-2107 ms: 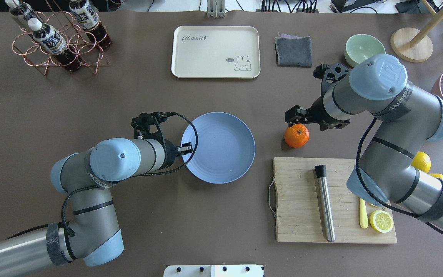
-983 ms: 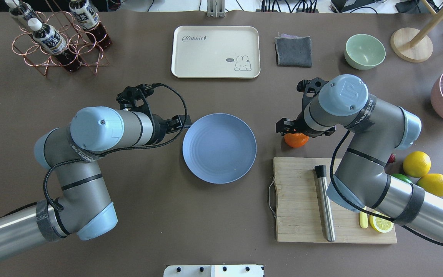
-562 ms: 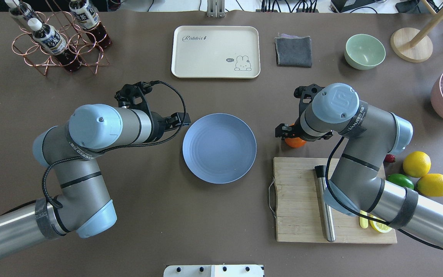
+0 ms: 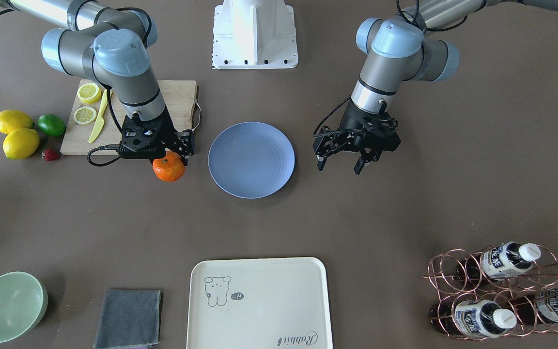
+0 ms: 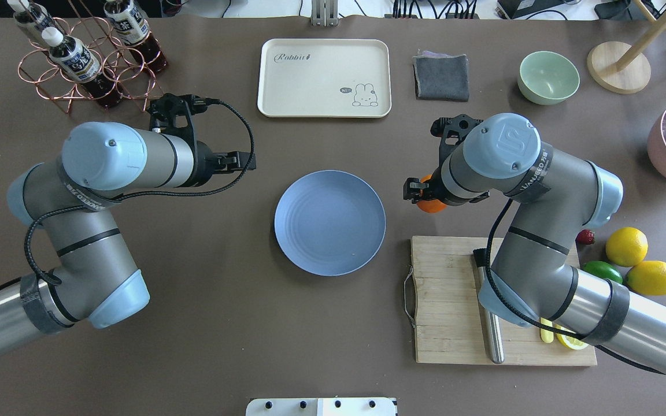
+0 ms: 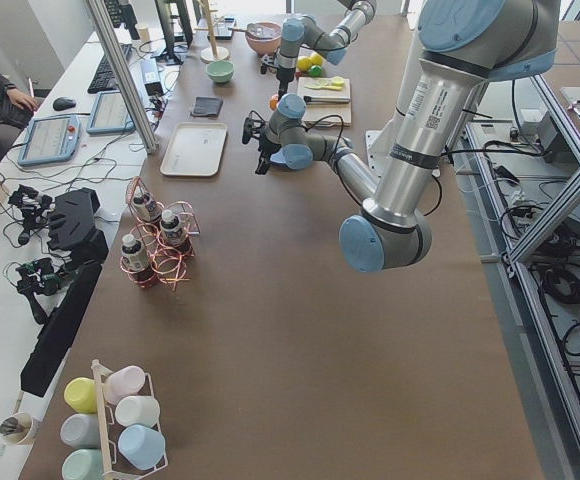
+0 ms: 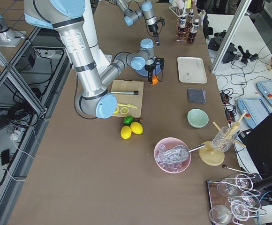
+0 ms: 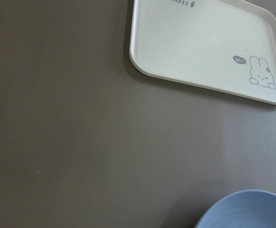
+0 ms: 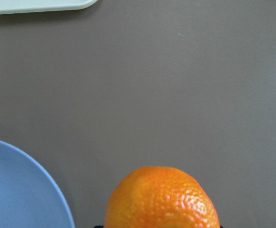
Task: Pick orange to plate
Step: 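Carry the orange over the blue plate with the right gripper while the left arm withdraws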
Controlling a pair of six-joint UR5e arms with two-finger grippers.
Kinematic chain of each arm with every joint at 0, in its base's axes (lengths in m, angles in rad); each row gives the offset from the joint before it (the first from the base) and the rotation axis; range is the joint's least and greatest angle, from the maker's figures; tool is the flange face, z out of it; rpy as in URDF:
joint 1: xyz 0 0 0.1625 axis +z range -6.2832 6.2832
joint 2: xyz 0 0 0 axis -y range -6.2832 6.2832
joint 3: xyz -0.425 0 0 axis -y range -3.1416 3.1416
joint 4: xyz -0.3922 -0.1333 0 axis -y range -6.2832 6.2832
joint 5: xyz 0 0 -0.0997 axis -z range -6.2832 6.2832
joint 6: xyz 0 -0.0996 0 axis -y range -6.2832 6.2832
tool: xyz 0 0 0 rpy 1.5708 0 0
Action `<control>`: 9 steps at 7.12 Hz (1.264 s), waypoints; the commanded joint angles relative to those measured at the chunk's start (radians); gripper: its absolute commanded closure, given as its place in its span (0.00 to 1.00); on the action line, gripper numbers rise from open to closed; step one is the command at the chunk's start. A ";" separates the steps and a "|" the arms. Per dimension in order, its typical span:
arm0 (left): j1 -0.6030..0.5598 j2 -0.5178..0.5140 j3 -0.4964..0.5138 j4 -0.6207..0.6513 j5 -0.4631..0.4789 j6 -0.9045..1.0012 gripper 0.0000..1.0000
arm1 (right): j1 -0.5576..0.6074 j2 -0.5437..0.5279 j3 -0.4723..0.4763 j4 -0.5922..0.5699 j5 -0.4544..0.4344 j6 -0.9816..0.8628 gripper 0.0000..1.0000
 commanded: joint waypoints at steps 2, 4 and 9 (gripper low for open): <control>-0.154 0.190 -0.064 -0.040 -0.012 0.342 0.02 | -0.069 0.131 -0.025 -0.067 -0.024 0.067 1.00; -0.205 0.275 -0.059 -0.042 -0.060 0.344 0.02 | -0.147 0.193 -0.076 -0.067 -0.099 0.104 1.00; -0.331 0.321 0.000 -0.031 -0.276 0.348 0.02 | -0.193 0.286 -0.229 -0.054 -0.147 0.107 1.00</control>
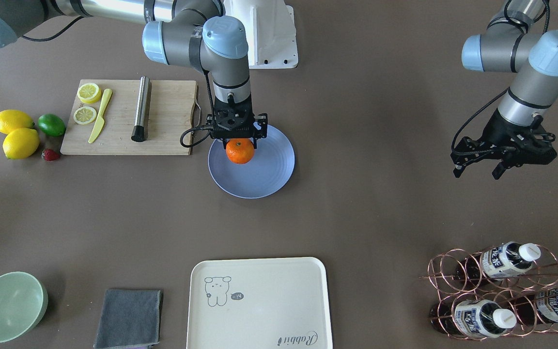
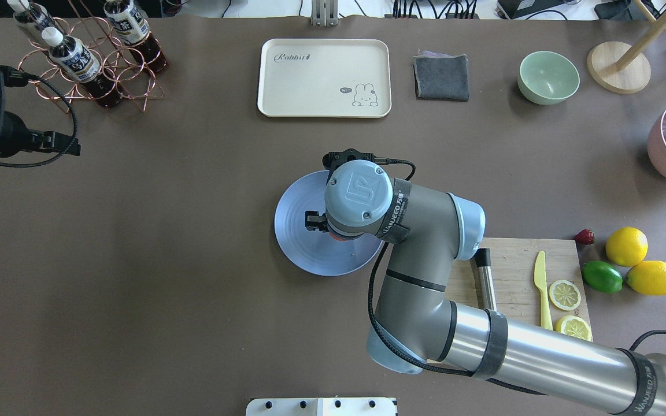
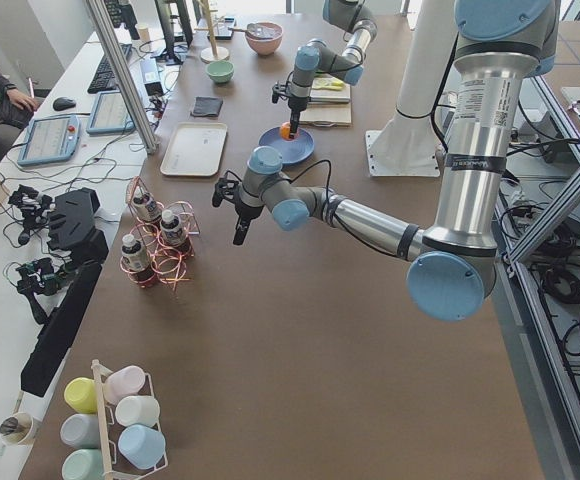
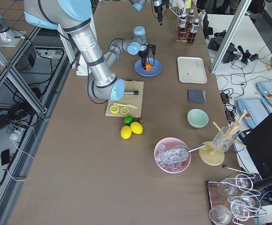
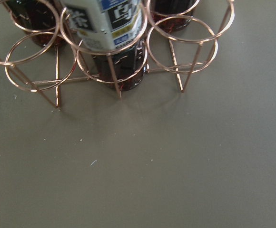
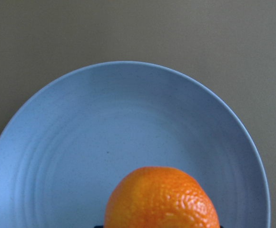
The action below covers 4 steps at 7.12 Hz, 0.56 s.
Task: Pick orange to plate
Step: 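Carry the orange over the blue plate with the right gripper while the left arm withdraws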
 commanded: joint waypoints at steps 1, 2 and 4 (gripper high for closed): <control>-0.015 0.007 0.007 0.001 -0.009 0.000 0.02 | -0.004 0.029 -0.052 0.025 -0.003 -0.002 1.00; -0.015 0.005 0.016 0.001 -0.009 0.002 0.02 | -0.005 0.031 -0.085 0.079 -0.003 0.000 1.00; -0.030 0.007 0.018 0.003 -0.014 0.026 0.02 | -0.007 0.039 -0.106 0.099 -0.003 0.008 0.02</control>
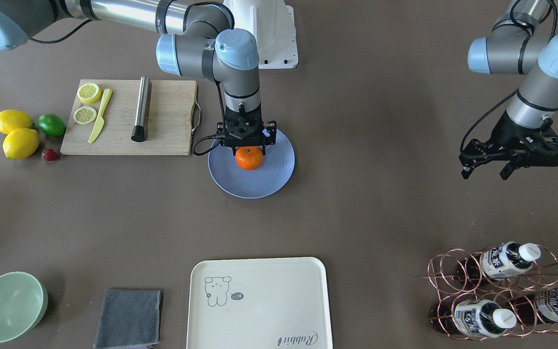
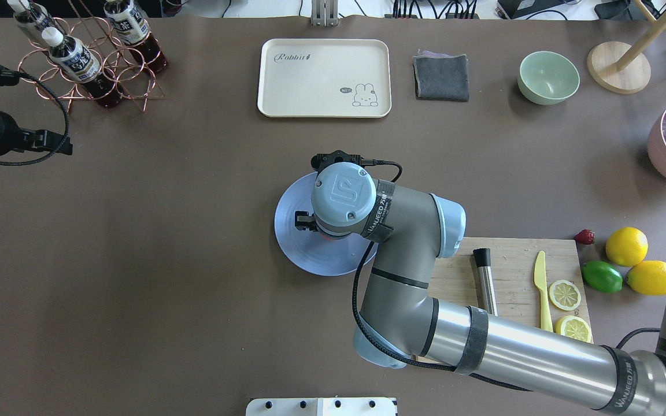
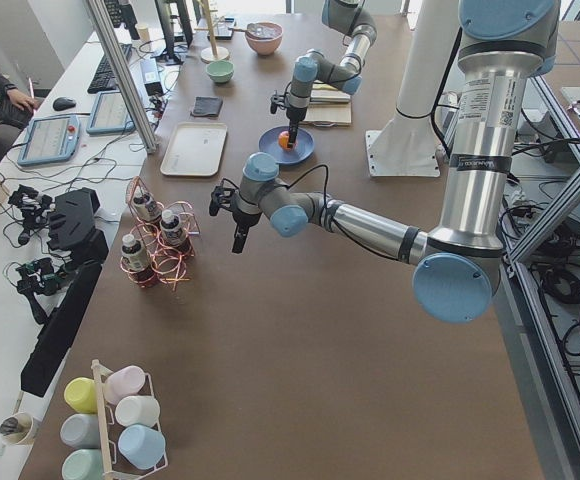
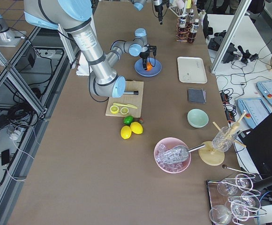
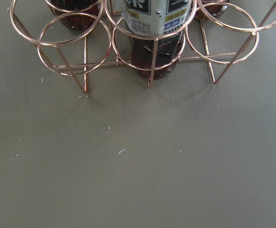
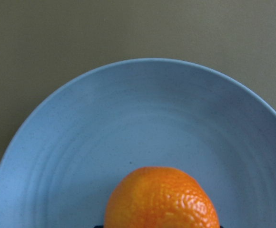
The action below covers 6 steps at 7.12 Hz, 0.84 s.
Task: Pick orange to plate
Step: 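Carry the orange over the blue plate with the right gripper while the left arm withdraws, then lower the orange onto the blue plate and open the right gripper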
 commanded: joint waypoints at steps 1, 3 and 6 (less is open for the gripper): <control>-0.009 0.001 0.003 0.001 -0.004 0.009 0.02 | 0.000 0.023 -0.004 0.008 0.006 0.032 0.00; -0.011 0.002 0.000 0.001 -0.005 0.009 0.02 | 0.052 0.023 0.079 -0.079 0.078 0.031 0.00; -0.142 0.123 -0.020 0.006 -0.105 0.314 0.02 | 0.251 -0.145 0.424 -0.427 0.236 -0.160 0.00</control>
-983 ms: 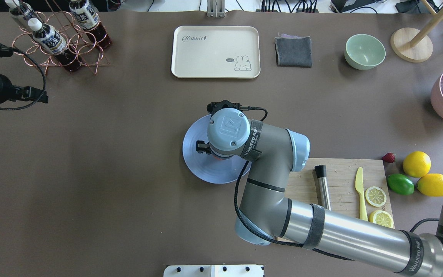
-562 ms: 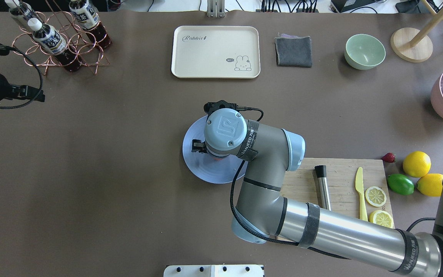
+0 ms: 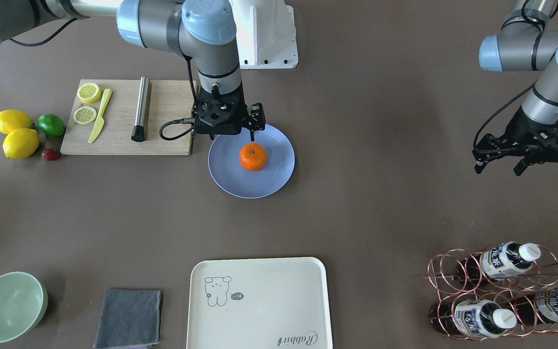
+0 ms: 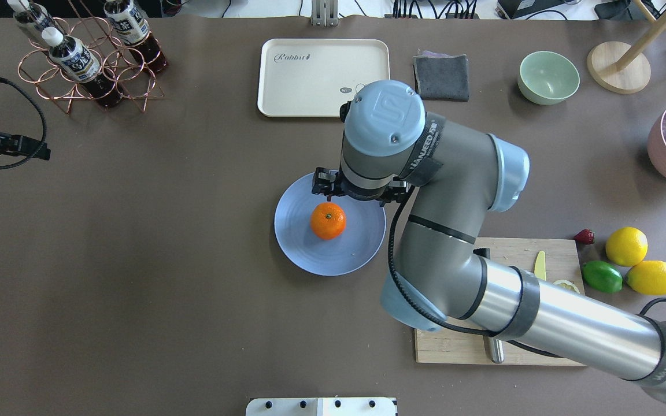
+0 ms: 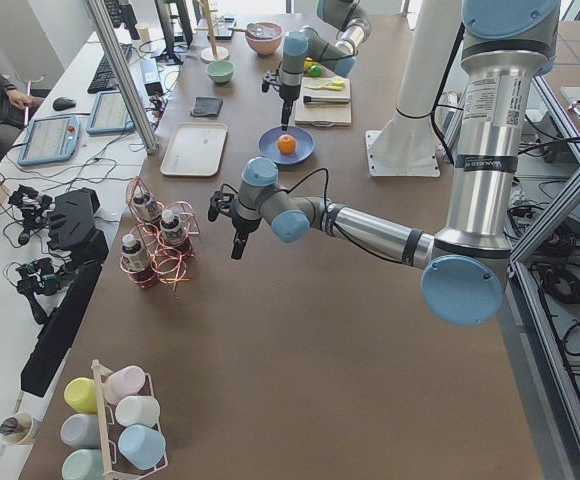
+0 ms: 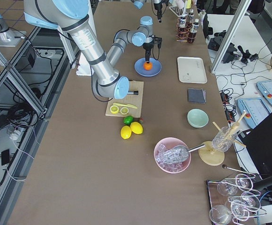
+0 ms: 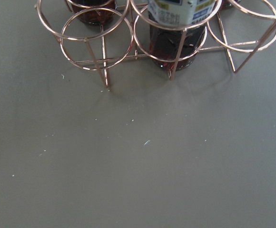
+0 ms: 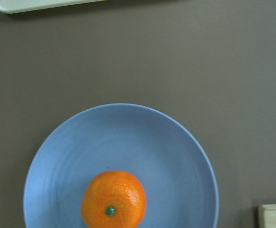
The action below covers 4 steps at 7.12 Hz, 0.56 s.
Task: Pick orange to plate
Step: 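Lower the orange onto the blue plate and open the right gripper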
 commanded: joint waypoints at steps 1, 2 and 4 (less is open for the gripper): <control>-0.131 0.084 -0.010 0.003 -0.046 0.182 0.02 | 0.188 -0.166 0.148 -0.112 0.098 -0.244 0.00; -0.174 0.107 -0.009 0.003 -0.047 0.189 0.02 | 0.286 -0.279 0.177 -0.108 0.166 -0.425 0.00; -0.274 0.156 -0.004 0.044 -0.119 0.385 0.02 | 0.532 -0.466 0.166 -0.099 0.313 -0.837 0.00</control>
